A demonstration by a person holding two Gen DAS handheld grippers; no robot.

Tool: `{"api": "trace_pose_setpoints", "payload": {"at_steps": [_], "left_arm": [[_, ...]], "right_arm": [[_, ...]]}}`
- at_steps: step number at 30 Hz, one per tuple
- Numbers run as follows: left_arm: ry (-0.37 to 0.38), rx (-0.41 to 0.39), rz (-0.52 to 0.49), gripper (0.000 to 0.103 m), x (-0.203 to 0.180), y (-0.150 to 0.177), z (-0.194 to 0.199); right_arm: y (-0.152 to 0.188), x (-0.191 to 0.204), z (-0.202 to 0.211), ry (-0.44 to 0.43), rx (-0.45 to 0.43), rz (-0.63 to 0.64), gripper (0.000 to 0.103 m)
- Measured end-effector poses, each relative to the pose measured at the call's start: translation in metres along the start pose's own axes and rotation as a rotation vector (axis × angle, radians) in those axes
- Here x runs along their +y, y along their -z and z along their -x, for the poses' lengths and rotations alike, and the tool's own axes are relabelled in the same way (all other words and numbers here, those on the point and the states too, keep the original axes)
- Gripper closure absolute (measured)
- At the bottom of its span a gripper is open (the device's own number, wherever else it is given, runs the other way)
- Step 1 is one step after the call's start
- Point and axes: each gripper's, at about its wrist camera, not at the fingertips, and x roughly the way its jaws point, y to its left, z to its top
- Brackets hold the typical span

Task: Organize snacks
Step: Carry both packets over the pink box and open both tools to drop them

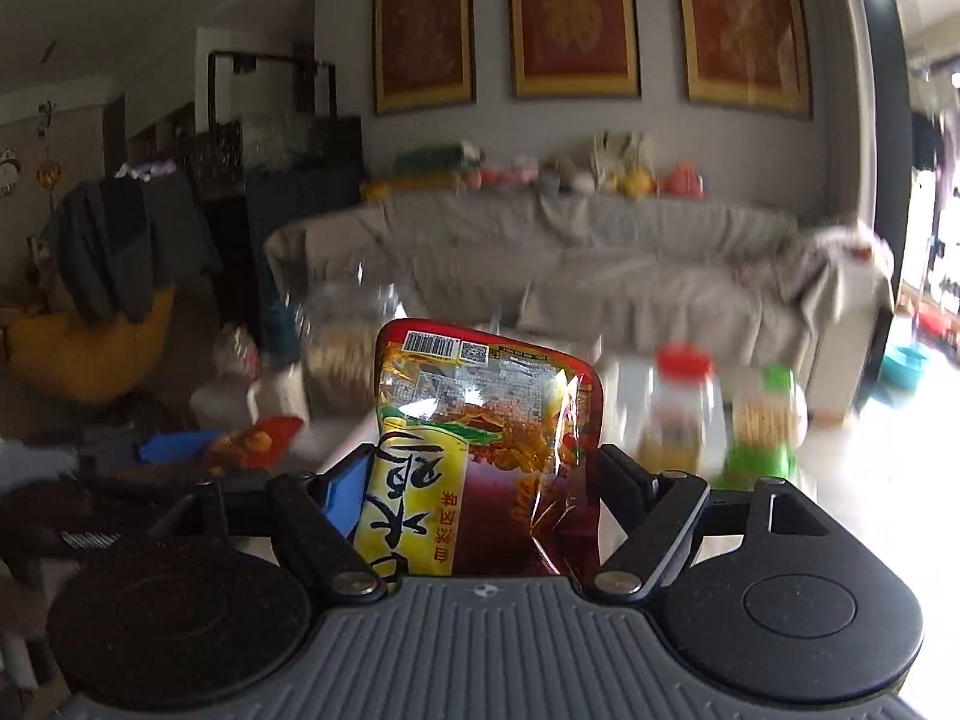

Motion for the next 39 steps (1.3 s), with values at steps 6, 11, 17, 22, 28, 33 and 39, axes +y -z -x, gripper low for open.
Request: {"api": "trace_pose_setpoints", "payload": {"at_steps": [6, 11, 17, 22, 28, 33, 39], "left_arm": [[0.157, 0.087, 0.147, 0.026, 0.033, -0.021, -0.1], [0.042, 0.304, 0.028, 0.026, 0.053, 0.011, -0.185], [0.029, 0.279, -0.021, 0.026, 0.074, 0.03, -0.178], [0.06, 0.272, -0.051, 0.026, 0.081, 0.036, -0.177], [0.041, 0.231, -0.071, 0.025, 0.078, 0.031, -0.168], [0.056, 0.197, -0.047, 0.028, 0.077, 0.023, -0.169], [0.09, 0.186, -0.035, 0.028, 0.063, 0.018, -0.16]], "right_arm": [[-0.023, 0.015, -0.063, 0.055, 0.023, 0.1, 0.024], [-0.013, 0.001, -0.124, 0.022, 0.133, 0.011, 0.024], [0.002, -0.004, -0.202, -0.054, 0.283, -0.057, 0.024], [0.012, 0.015, -0.282, -0.162, 0.52, -0.081, 0.018], [0.02, 0.031, -0.309, -0.056, 0.568, -0.003, 0.018], [0.007, 0.014, -0.28, -0.179, 0.483, -0.08, 0.011], [0.0, -0.003, -0.256, -0.191, 0.425, -0.11, 0.011]]}}
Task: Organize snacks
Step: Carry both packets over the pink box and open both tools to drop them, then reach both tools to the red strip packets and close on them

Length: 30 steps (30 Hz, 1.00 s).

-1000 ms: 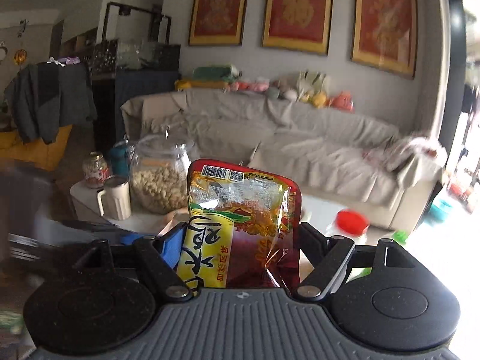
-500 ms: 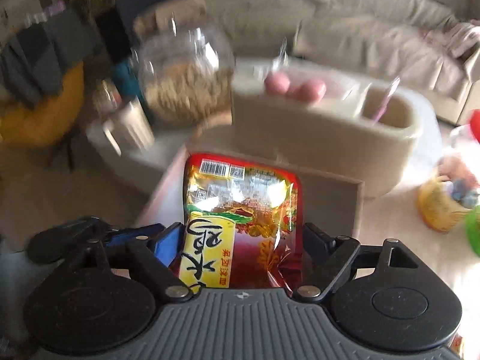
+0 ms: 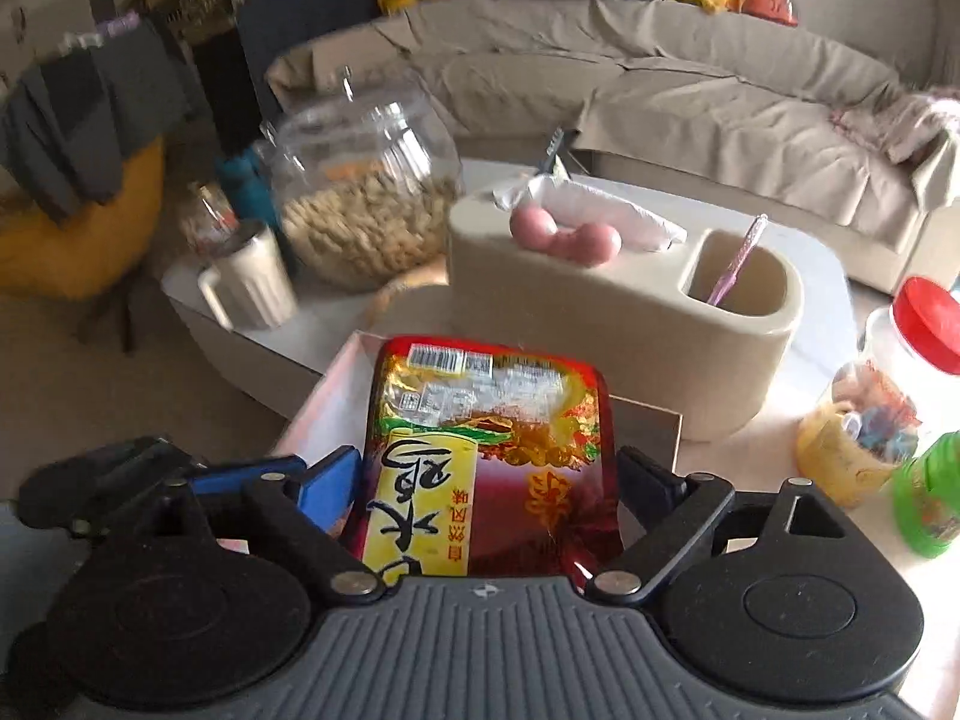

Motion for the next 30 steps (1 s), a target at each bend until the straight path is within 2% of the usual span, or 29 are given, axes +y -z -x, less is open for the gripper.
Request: {"api": "trace_pose_setpoints", "payload": {"at_steps": [3, 4, 6, 8, 11, 13, 17, 23, 25, 27, 30], "left_arm": [[-0.011, -0.011, -0.022, 0.028, -0.009, 0.004, 0.009], [-0.005, -0.015, -0.032, 0.028, -0.013, 0.004, 0.012], [0.008, -0.011, -0.049, 0.028, -0.021, 0.006, 0.016], [0.002, -0.005, -0.059, 0.028, -0.028, 0.01, 0.02], [-0.026, 0.012, -0.055, 0.028, -0.03, 0.016, 0.027], [-0.043, 0.006, -0.031, 0.029, -0.027, 0.02, 0.034], [-0.052, -0.022, 0.047, 0.029, -0.02, 0.028, 0.047], [0.038, -0.034, 0.199, 0.029, -0.039, 0.049, 0.063], [0.097, -0.021, 0.23, 0.029, -0.05, 0.057, 0.062], [0.149, -0.001, 0.235, 0.029, -0.065, 0.064, 0.057], [0.197, 0.059, 0.208, 0.029, -0.087, 0.075, 0.044]], "right_arm": [[0.001, -0.015, 0.003, -0.122, 0.008, -0.078, 0.008], [0.002, -0.016, -0.001, -0.124, 0.022, -0.095, 0.008], [0.004, -0.01, -0.011, -0.031, 0.054, -0.103, 0.008], [0.005, -0.003, -0.014, 0.003, 0.033, -0.079, 0.008], [0.006, -0.006, -0.006, -0.097, 0.004, -0.145, 0.008], [0.008, -0.009, 0.003, -0.12, -0.041, -0.162, 0.008], [0.028, -0.012, 0.04, -0.003, -0.154, -0.049, 0.008], [0.105, -0.059, 0.093, 0.221, -0.179, 0.036, 0.008], [0.137, -0.08, 0.107, 0.316, -0.171, 0.031, 0.008], [0.165, -0.1, 0.113, 0.373, -0.147, -0.013, 0.008], [0.203, -0.123, 0.118, 0.362, -0.111, -0.111, 0.008]]}}
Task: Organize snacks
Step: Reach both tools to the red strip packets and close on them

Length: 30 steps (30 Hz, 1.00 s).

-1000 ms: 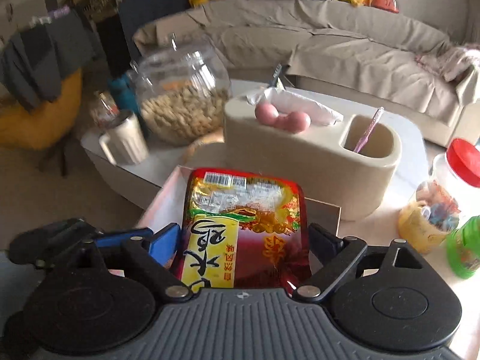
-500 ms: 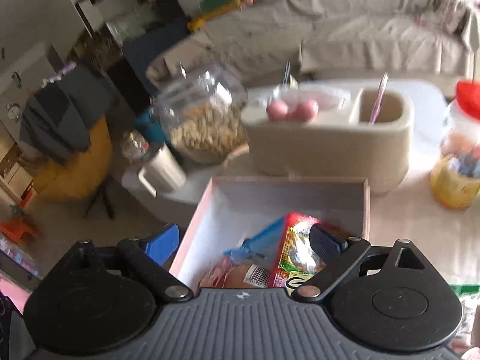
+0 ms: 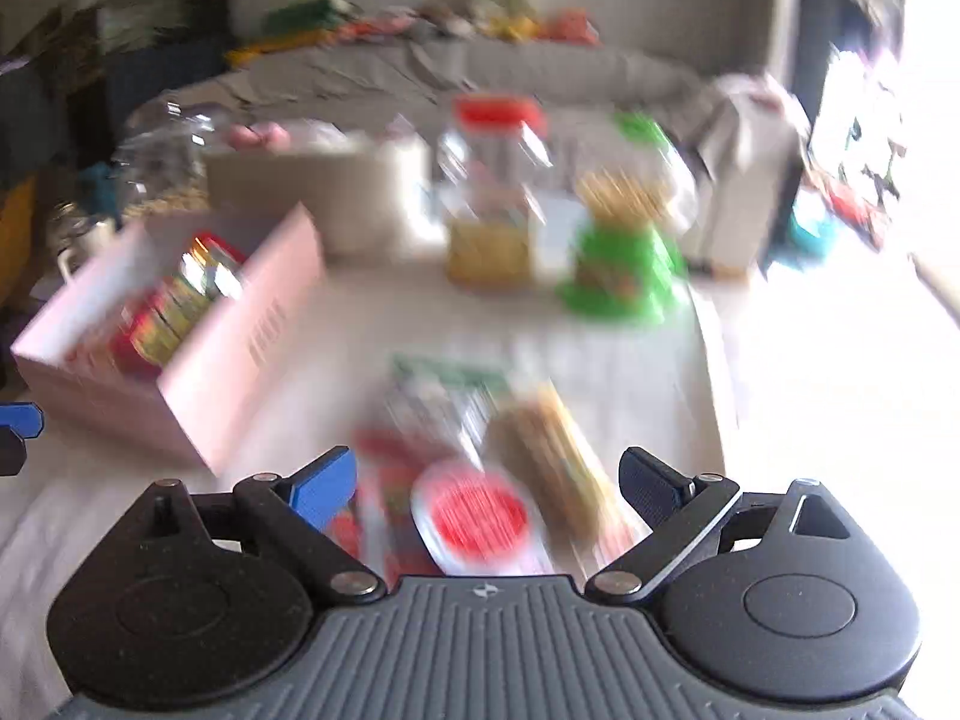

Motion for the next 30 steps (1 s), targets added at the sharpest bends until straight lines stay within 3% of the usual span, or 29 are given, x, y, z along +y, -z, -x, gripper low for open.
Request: {"api": "trace_pose_setpoints", "payload": {"at_steps": [3, 7, 12, 15, 20, 22, 30], "left_arm": [[-0.003, 0.071, -0.032, 0.029, -0.014, 0.009, -0.018], [-0.033, 0.138, -0.04, 0.031, -0.02, 0.019, -0.033], [-0.076, 0.161, -0.025, 0.031, -0.014, 0.022, -0.034], [-0.086, 0.177, -0.022, 0.032, -0.016, 0.025, -0.034], [-0.056, 0.183, -0.026, 0.034, -0.023, 0.027, -0.034], [-0.043, 0.188, -0.031, 0.035, -0.025, 0.029, -0.033], [-0.03, 0.188, -0.01, 0.035, -0.022, 0.03, -0.036]], "right_arm": [[0.026, -0.003, 0.001, -0.016, -0.003, 0.002, 0.008], [0.034, 0.003, -0.01, 0.073, -0.064, 0.101, 0.008], [0.014, -0.03, -0.029, 0.003, -0.065, -0.064, 0.009], [-0.006, -0.04, -0.037, -0.007, -0.106, -0.09, 0.009], [-0.027, -0.047, -0.071, -0.054, -0.049, -0.112, 0.01], [-0.026, -0.044, -0.075, -0.103, -0.017, -0.12, 0.032], [0.022, -0.01, -0.035, -0.164, 0.024, -0.055, 0.051]]}}
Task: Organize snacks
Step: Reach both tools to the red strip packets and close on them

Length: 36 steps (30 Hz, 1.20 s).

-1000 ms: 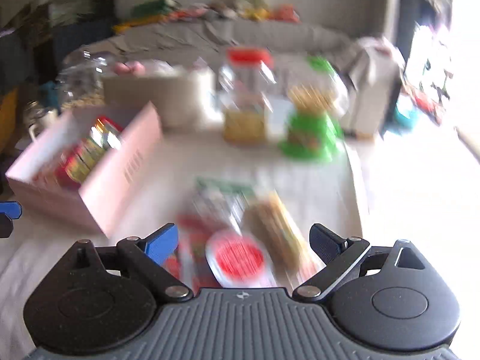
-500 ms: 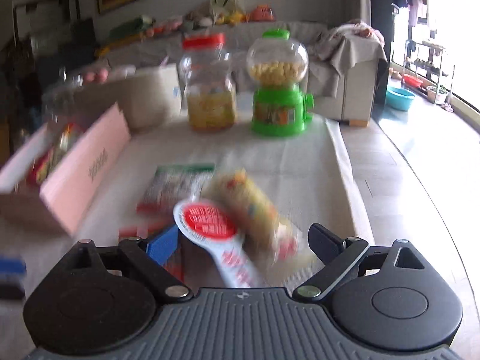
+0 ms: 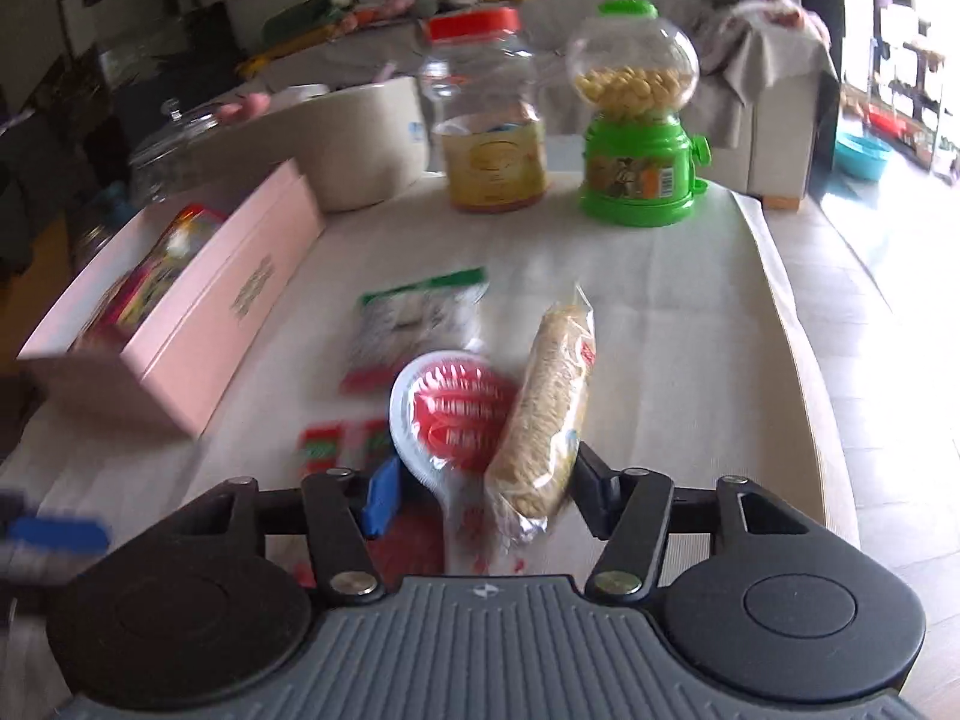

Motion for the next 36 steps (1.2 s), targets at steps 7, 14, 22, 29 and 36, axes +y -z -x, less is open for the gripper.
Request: {"api": "trace_pose_setpoints", "payload": {"at_steps": [7, 14, 22, 29, 36], "left_arm": [[0.017, 0.0, -0.003, 0.035, -0.005, 0.0, 0.0], [0.024, -0.004, -0.006, 0.035, -0.01, 0.001, 0.004], [-0.015, 0.062, -0.078, 0.035, -0.033, 0.003, -0.017], [-0.099, 0.103, -0.195, 0.035, -0.062, 0.006, -0.04], [-0.155, 0.111, -0.28, 0.034, -0.073, 0.013, -0.044]], "right_arm": [[0.033, 0.035, 0.03, -0.157, 0.051, 0.012, 0.061], [0.052, 0.066, 0.044, -0.273, 0.085, 0.06, 0.06], [0.076, 0.073, 0.075, -0.098, -0.032, 0.136, 0.03], [0.095, 0.05, 0.084, 0.163, -0.062, 0.095, 0.025], [0.1, 0.036, 0.086, 0.187, -0.072, 0.023, 0.018]]}}
